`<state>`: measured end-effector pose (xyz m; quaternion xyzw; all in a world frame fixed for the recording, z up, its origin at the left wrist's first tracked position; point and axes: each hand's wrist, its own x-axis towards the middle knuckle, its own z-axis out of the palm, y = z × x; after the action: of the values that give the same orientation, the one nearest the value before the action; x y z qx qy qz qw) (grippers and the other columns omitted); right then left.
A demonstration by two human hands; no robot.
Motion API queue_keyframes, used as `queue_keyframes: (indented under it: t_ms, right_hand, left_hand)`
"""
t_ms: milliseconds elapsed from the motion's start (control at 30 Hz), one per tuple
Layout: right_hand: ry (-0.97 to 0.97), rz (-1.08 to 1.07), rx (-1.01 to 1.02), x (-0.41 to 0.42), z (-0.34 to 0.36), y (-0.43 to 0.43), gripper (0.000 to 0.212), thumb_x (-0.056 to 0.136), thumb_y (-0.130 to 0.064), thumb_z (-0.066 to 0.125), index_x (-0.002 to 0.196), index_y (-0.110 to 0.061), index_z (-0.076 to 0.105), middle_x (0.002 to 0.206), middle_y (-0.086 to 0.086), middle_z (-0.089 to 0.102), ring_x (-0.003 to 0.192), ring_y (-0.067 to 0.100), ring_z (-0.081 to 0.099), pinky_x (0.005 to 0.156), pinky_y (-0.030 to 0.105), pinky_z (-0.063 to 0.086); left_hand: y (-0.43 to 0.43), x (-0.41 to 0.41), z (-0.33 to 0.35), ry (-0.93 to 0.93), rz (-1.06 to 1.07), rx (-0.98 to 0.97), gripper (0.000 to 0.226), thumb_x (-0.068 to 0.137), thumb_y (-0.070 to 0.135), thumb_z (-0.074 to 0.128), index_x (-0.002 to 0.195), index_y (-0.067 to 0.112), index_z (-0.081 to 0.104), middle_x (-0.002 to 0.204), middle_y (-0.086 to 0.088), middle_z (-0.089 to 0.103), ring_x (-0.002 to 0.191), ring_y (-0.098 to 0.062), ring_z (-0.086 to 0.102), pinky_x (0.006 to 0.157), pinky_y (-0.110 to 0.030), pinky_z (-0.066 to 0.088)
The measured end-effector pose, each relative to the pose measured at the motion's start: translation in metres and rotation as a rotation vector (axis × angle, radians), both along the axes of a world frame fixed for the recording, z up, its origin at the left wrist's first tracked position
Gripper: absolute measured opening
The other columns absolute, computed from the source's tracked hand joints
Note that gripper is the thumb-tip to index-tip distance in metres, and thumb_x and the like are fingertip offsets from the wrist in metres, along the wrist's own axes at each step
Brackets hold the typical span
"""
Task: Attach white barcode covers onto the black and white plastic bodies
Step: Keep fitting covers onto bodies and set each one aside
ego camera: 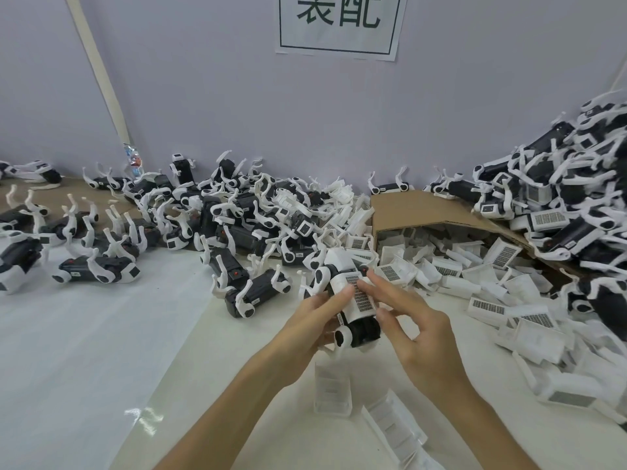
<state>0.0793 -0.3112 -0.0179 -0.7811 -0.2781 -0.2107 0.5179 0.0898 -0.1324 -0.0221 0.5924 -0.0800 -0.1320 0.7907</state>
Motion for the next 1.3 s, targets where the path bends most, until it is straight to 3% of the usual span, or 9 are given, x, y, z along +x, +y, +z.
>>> queue_keyframes:
  t_ms: [100,267,367,500,767,900,1033,1133,1300]
  right_hand:
    - [-0.041,-0.024,-0.037,-0.001,-0.003,0.002,0.060,0.086,0.005,0.071,0.135,-0.029,0.060,0.114,-0.020,0.071,0.112,0.010,0.061,0.092,0.013,0.047]
    - [0.005,-0.048,-0.021,-0.001,-0.006,0.006,0.075,0.084,-0.008,0.074,0.146,-0.032,0.042,0.138,-0.014,0.052,0.126,0.009,0.052,0.095,0.014,0.044]
    - [0.188,-0.043,0.016,0.000,-0.004,0.005,0.066,0.084,-0.037,0.068,0.143,-0.037,0.040,0.137,-0.020,0.053,0.124,-0.002,0.051,0.094,0.010,0.042]
    - [0.327,0.106,0.003,0.000,-0.005,0.005,0.047,0.086,-0.052,0.063,0.130,-0.038,0.056,0.117,-0.019,0.069,0.113,-0.001,0.062,0.088,0.010,0.046]
    - [0.316,0.131,0.063,-0.001,-0.007,0.009,0.035,0.089,-0.038,0.067,0.123,-0.031,0.064,0.108,-0.009,0.075,0.104,0.011,0.069,0.083,0.019,0.053]
    - [0.291,0.127,0.030,-0.001,-0.008,0.009,0.033,0.091,-0.039,0.066,0.123,-0.036,0.063,0.107,-0.011,0.073,0.103,0.009,0.068,0.081,0.013,0.050]
    - [0.139,0.024,-0.096,-0.001,-0.008,0.009,0.041,0.086,-0.043,0.068,0.124,-0.044,0.055,0.116,-0.020,0.065,0.104,0.008,0.063,0.086,0.008,0.043]
    - [-0.003,-0.092,-0.049,0.002,-0.006,0.003,0.055,0.081,-0.036,0.070,0.132,-0.033,0.050,0.123,-0.017,0.058,0.103,0.012,0.062,0.089,0.013,0.044]
    - [-0.057,-0.061,0.072,-0.002,-0.004,0.004,0.043,0.083,-0.038,0.069,0.123,-0.027,0.059,0.099,-0.010,0.067,0.089,0.019,0.066,0.083,0.019,0.050]
  left_hand:
    - [-0.002,-0.002,-0.001,-0.076,-0.041,0.069,0.053,0.088,0.048,0.066,0.133,0.021,0.058,0.124,-0.008,0.071,0.117,-0.030,0.066,0.108,-0.059,0.043]
    - [-0.001,-0.002,0.000,-0.097,-0.097,-0.016,0.044,0.090,0.026,0.068,0.131,0.012,0.059,0.125,-0.010,0.070,0.116,-0.030,0.066,0.093,-0.038,0.057]
    - [-0.001,-0.002,0.001,-0.105,-0.121,-0.100,0.042,0.092,0.024,0.066,0.130,0.008,0.060,0.127,-0.015,0.068,0.119,-0.033,0.064,0.094,-0.038,0.056]
    - [-0.002,-0.003,0.001,-0.126,-0.116,-0.130,0.028,0.093,0.027,0.065,0.116,0.012,0.070,0.117,-0.015,0.071,0.110,-0.030,0.068,0.092,-0.038,0.056]
    - [-0.007,-0.004,-0.003,-0.163,-0.073,-0.086,0.034,0.093,0.025,0.064,0.119,0.003,0.064,0.109,-0.015,0.072,0.101,-0.029,0.070,0.087,-0.037,0.057]
    - [-0.008,-0.005,-0.002,-0.193,-0.014,-0.044,0.032,0.091,0.027,0.066,0.113,0.004,0.066,0.102,-0.016,0.073,0.098,-0.029,0.071,0.087,-0.038,0.057]
    - [-0.011,-0.006,-0.001,-0.254,0.106,0.093,0.011,0.088,0.029,0.073,0.098,0.024,0.072,0.084,-0.004,0.075,0.081,-0.015,0.072,0.071,-0.025,0.056]
    - [-0.015,-0.007,-0.003,-0.282,0.261,0.187,0.008,0.087,0.031,0.077,0.087,0.030,0.069,0.072,0.007,0.071,0.064,-0.009,0.068,0.056,-0.022,0.055]
    - [-0.011,-0.002,-0.009,-0.551,0.544,0.727,0.020,0.080,0.046,0.068,0.092,0.041,0.052,0.082,0.031,0.064,0.076,0.006,0.060,0.062,-0.012,0.043]
